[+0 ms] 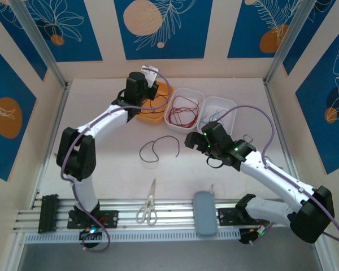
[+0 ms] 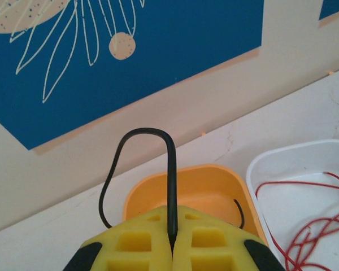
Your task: Untangle the cables
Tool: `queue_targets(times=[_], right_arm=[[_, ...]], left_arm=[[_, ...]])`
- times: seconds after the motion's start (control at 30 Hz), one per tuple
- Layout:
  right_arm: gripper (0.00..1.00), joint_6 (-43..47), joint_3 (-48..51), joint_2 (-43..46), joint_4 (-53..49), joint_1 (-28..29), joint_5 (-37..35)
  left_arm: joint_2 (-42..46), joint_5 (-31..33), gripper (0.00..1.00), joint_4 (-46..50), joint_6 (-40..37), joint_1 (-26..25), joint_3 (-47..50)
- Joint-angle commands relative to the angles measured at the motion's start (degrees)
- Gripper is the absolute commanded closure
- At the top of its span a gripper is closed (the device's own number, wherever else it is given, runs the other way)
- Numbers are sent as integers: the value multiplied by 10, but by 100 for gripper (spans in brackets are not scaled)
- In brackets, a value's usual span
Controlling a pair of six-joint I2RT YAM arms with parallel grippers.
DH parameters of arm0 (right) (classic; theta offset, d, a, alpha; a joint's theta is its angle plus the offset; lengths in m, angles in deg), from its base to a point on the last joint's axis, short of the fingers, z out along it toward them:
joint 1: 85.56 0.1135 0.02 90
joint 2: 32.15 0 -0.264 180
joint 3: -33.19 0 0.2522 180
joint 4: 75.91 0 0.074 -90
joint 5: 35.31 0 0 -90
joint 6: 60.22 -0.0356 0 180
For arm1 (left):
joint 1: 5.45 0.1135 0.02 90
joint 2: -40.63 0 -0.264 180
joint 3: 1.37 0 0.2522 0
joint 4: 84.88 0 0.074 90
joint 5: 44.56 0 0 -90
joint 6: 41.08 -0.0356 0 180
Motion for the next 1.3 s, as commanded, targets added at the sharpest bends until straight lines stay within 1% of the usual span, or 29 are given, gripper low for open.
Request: queue_targets(times=[0.0,0.1,0.27,0.57,0.67,0.83,1.0,1.27], right_arm=[[1,-11,-7,15,-17,-2,-19],[1,-12,-3,20,-14,-5,-17],[1,-17,2,19,-10,-7,-14],[1,-23,12,18,-6,-8,-11],[1,-23,14,18,-2,-8,-9],[1,-26,16,16,3,-9,-5],[1,-27,18,17,1,-8,-2],[1,-30,22,18,4,-7,-3]], left_arm=[[-26,18,100,-11,-13,9,-45],[-51,14,100,-6,-17,11,-64],[-91,25,100,42,-28,10,-110],[-113,46,100,64,-55,12,-111],[-114,36,100,77,-63,12,-104],[-119,0,100,117,-80,12,-95],[-133,-24,100,179,-126,11,-107],[-149,-28,100,234,-214,11,-112]])
